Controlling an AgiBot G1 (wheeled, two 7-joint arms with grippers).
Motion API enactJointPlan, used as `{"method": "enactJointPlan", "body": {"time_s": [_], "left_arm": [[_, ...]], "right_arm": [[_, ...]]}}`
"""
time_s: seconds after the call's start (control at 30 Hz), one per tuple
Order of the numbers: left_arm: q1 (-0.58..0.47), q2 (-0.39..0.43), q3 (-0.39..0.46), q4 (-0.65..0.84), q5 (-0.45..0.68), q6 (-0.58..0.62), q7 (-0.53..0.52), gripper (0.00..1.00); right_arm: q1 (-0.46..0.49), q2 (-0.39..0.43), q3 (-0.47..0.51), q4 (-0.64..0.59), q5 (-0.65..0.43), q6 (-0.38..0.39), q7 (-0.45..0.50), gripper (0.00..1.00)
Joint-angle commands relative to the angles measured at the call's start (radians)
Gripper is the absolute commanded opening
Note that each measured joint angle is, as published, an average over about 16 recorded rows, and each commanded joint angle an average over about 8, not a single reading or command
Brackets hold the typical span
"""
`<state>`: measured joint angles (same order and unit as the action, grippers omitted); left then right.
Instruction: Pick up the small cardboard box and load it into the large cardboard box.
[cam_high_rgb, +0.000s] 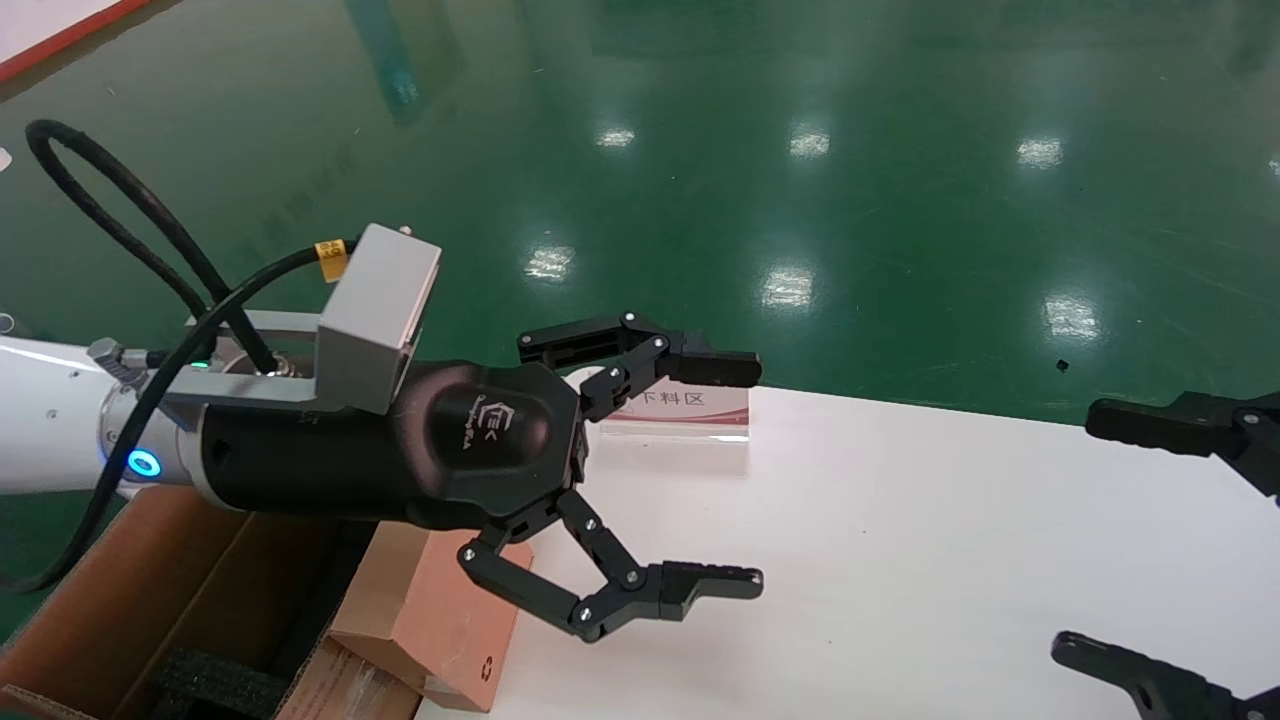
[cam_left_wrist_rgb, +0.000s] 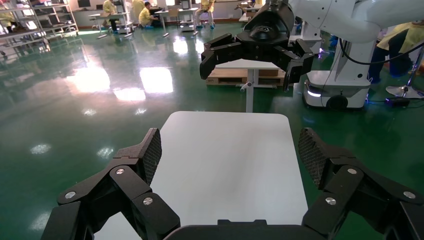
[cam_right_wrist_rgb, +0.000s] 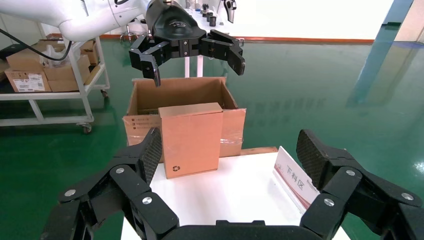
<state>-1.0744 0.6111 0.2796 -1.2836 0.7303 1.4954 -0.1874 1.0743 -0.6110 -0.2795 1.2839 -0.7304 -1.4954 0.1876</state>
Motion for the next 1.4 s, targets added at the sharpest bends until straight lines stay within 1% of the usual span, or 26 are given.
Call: {"method": "enactJointPlan", "body": {"time_s": [0.03, 0.37, 0.53, 0.67, 0.77, 0.93, 1.03, 1.2, 1.4], "left_arm": [[0.000, 0.000, 0.000, 0.000, 0.000, 0.000, 0.000, 1.00], [0.000, 0.000, 0.000, 0.000, 0.001, 0.000, 0.000, 1.00], [-0.007, -0.008, 0.006, 0.007, 0.019, -0.004, -0.007, 1.00], [-0.044, -0.020, 0.027, 0.033, 0.076, 0.000, -0.027, 1.00], [-0.092, -0.021, 0.059, 0.010, 0.108, 0.026, -0.073, 1.00], [-0.166, -0.021, 0.138, -0.072, 0.071, 0.074, -0.177, 1.00], [-0.218, -0.040, 0.198, -0.083, 0.060, 0.082, -0.224, 1.00], [-0.350, -0.072, 0.317, -0.084, 0.122, 0.085, -0.311, 1.00], [-0.511, -0.070, 0.490, -0.083, 0.207, 0.089, -0.440, 1.00]], "right_arm": [[0.000, 0.000, 0.000, 0.000, 0.000, 0.000, 0.000, 1.00], [0.000, 0.000, 0.000, 0.000, 0.000, 0.000, 0.000, 1.00], [0.000, 0.000, 0.000, 0.000, 0.000, 0.000, 0.000, 1.00], [0.000, 0.000, 0.000, -0.001, 0.000, 0.000, 0.000, 1.00], [0.001, 0.000, -0.001, -0.001, 0.000, 0.000, -0.001, 1.00], [0.001, 0.000, -0.001, -0.001, 0.001, 0.000, -0.001, 1.00], [0.001, 0.000, -0.001, -0.001, 0.001, 0.000, -0.001, 1.00], [0.001, 0.000, -0.002, -0.001, 0.001, 0.000, -0.001, 1.00], [0.001, 0.001, -0.002, -0.001, 0.001, 0.000, -0.001, 1.00]]}}
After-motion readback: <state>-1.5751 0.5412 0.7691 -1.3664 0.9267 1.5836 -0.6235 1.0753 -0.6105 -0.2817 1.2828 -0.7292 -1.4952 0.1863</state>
